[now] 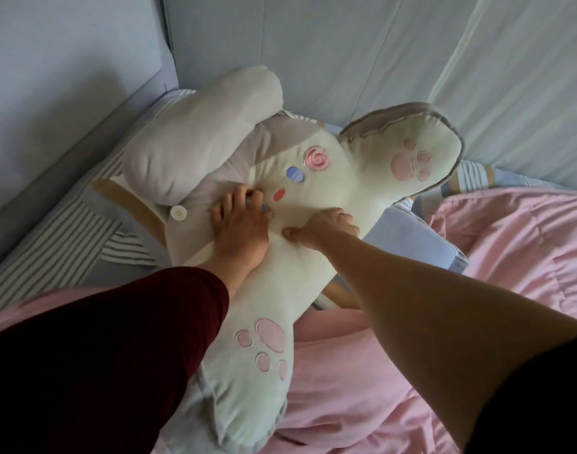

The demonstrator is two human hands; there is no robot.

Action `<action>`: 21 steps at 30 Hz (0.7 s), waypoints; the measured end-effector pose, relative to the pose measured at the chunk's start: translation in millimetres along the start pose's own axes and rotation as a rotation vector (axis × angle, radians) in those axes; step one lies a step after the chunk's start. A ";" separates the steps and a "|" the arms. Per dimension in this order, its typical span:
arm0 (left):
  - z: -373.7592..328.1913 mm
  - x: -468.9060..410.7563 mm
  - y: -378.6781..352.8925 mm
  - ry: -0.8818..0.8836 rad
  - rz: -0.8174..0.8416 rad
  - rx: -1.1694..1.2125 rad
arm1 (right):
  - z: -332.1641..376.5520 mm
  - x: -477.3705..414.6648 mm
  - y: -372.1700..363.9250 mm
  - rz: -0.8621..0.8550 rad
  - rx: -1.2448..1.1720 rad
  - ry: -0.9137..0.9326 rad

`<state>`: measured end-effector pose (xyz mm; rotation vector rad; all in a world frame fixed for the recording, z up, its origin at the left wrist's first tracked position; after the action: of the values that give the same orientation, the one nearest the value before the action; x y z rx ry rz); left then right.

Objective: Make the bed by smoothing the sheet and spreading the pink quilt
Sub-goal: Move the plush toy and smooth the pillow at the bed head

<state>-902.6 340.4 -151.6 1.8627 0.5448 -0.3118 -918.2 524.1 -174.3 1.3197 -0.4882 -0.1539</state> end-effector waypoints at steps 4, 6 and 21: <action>-1.9 -3.2 -5.5 -0.016 -0.010 -0.021 | 0.3 -2.4 -1.2 -0.073 -0.041 -0.052; -3.7 -5.7 -7.3 -0.016 -0.008 -0.016 | 2.2 -4.1 -1.5 -0.095 -0.058 -0.043; -13.3 27.5 -0.1 -0.111 0.410 -0.049 | 6.9 33.9 26.9 -0.216 0.101 0.330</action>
<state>-879.7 358.9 -159.8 1.8468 0.0870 -0.1244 -895.4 512.0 -138.9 1.4622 -0.0738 -0.0886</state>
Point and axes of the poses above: each hand's wrist, its own x-axis away from the middle knuckle, its own y-axis out of the back of the hand, z = x × y, the point moved 10 cm from there along -x, towards the middle knuckle, and after that the axes turned 9 degrees about -z, right-handed, at the moved point
